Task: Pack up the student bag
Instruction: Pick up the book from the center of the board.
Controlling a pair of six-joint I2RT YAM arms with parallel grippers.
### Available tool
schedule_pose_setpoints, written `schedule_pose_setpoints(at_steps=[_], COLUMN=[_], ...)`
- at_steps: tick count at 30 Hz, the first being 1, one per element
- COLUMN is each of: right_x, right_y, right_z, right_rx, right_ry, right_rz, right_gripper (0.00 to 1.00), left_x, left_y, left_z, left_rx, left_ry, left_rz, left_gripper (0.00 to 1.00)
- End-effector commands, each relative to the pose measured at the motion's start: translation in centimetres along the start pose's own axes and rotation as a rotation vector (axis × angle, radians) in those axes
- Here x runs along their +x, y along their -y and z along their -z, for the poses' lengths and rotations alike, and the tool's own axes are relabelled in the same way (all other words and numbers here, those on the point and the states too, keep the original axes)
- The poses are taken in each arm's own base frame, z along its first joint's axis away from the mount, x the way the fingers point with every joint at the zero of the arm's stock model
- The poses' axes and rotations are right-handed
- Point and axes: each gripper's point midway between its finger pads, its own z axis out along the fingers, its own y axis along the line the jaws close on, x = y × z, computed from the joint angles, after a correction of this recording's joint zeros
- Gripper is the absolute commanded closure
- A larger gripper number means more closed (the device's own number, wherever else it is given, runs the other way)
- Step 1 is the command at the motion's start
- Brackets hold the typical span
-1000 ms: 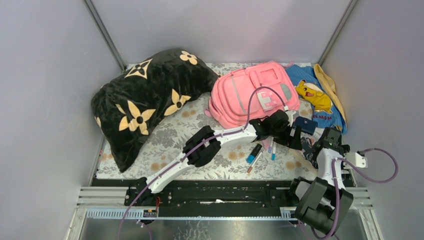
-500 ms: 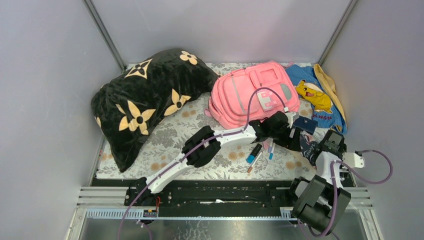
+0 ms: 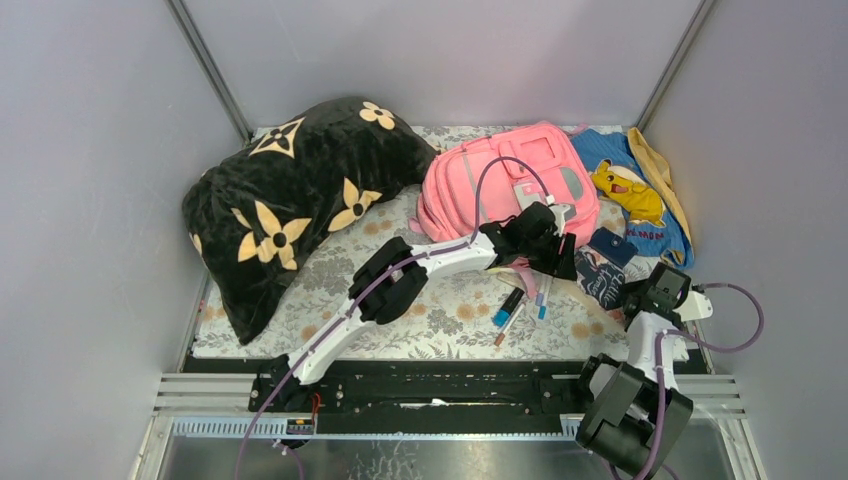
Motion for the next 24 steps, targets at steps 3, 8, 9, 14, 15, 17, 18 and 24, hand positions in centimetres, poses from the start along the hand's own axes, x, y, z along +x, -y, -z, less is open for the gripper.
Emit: schedule_pose_setpoints(at_steps=[3, 8, 9, 14, 15, 17, 18, 24], right_x=[5.2, 5.4, 5.4, 5.5, 5.4, 5.3, 5.1, 2.2], right_y=[-0.5, -0.6, -0.6, -0.5, -0.4, -0.5, -0.5, -0.6], right_z=[0.5, 0.3, 0.3, 0.4, 0.5, 0.8, 0.9, 2.8], right_rx=[-0.078, -0.079, -0.078, -0.074, -0.073, -0.074, -0.076, 0.008], right_ry=[-0.234, -0.251, -0.253, -0.253, -0.25, -0.248, -0.247, -0.177], right_rz=[0.016, 0.018, 0.018, 0.02, 0.021, 0.024, 0.024, -0.008], right_gripper=[0.24, 0.24, 0.25, 0.24, 0.23, 0.21, 0.19, 0.09], left_x=[0.1, 0.0, -0.1, -0.4, -0.5, -0.9, -1.2, -4.4], left_y=[3.0, 3.3, 3.4, 3.4, 3.7, 4.4, 5.0, 10.4], left_z=[0.1, -0.2, -0.2, -0.4, -0.2, 0.2, 0.6, 4.6], left_rx=[0.103, 0.121, 0.121, 0.113, 0.118, 0.137, 0.152, 0.235], left_ry=[-0.01, -0.015, -0.01, -0.011, -0.01, -0.003, 0.003, 0.095], left_rz=[-0.025, -0.003, 0.001, 0.006, 0.005, 0.007, 0.004, -0.06], left_gripper=[0.42, 0.65, 0.72, 1.0, 1.0, 1.0, 1.0, 1.0])
